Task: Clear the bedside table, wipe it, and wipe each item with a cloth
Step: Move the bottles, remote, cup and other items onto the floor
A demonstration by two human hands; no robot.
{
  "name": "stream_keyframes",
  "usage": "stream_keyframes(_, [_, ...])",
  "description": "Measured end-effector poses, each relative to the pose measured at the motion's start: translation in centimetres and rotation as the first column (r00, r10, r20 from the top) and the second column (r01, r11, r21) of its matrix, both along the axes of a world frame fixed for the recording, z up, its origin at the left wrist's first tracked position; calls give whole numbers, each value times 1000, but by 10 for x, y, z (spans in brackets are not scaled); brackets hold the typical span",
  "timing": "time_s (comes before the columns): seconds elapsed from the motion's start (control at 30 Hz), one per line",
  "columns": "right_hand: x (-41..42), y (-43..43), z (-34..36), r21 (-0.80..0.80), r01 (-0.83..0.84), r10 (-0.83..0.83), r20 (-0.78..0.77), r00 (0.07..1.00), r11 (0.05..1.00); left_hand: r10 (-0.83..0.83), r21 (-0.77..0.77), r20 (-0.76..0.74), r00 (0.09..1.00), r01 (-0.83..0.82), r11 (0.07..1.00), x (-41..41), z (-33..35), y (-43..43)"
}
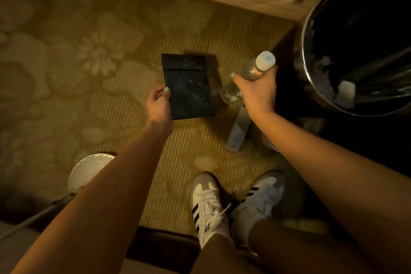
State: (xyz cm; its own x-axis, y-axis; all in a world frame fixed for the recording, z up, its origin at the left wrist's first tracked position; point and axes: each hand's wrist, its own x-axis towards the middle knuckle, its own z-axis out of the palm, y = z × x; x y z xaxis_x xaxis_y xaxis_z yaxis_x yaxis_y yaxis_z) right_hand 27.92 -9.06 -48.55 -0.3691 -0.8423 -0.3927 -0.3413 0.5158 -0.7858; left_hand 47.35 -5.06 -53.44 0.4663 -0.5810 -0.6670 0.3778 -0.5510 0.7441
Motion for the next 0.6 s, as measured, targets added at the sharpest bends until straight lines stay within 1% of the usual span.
stream_keyframes(0.1, [3, -8, -29, 8, 22, -22, -9, 1000, 1000, 5, 26, -44, 999, -4, 1000, -10, -28, 3])
stream_keyframes(0.17, [3, -8, -46, 9, 11, -11, -21, 1000, 1000, 1, 60, -31, 1000, 0, 998, -16, -45, 9])
stream_keyframes(0.23, [3, -3, -58, 25, -10, 11, -36, 999, 1000, -15, 115, -1, 1000, 15, 993, -22, -56, 17])
stream_keyframes(0.3, [3, 3, -63, 39, -53, 55, -53, 997, 998, -53, 168, -27, 998, 57, 984, -28, -57, 26])
stream_keyframes(0.37, [4, 8, -60, 53, -105, 108, -58, 992, 993, -101, 211, -53, 993, 110, 971, -30, -52, 35])
stream_keyframes(0.4, [5, 10, -55, 70, -126, 130, -52, 990, 990, -129, 238, -35, 991, 134, 962, -30, -46, 38])
stream_keyframes(0.47, [6, 17, -43, 123, -151, 157, -39, 987, 981, -221, 274, 49, 974, 199, 941, -27, -29, 39])
stream_keyframes(0.53, [5, 28, -26, 185, -144, 152, -33, 988, 972, -334, 260, 114, 936, 296, 919, -25, -6, 35])
stream_keyframes(0.6, [7, 45, -3, 219, -148, 158, -28, 987, 964, -413, 217, 158, 897, 376, 901, -24, 23, 28])
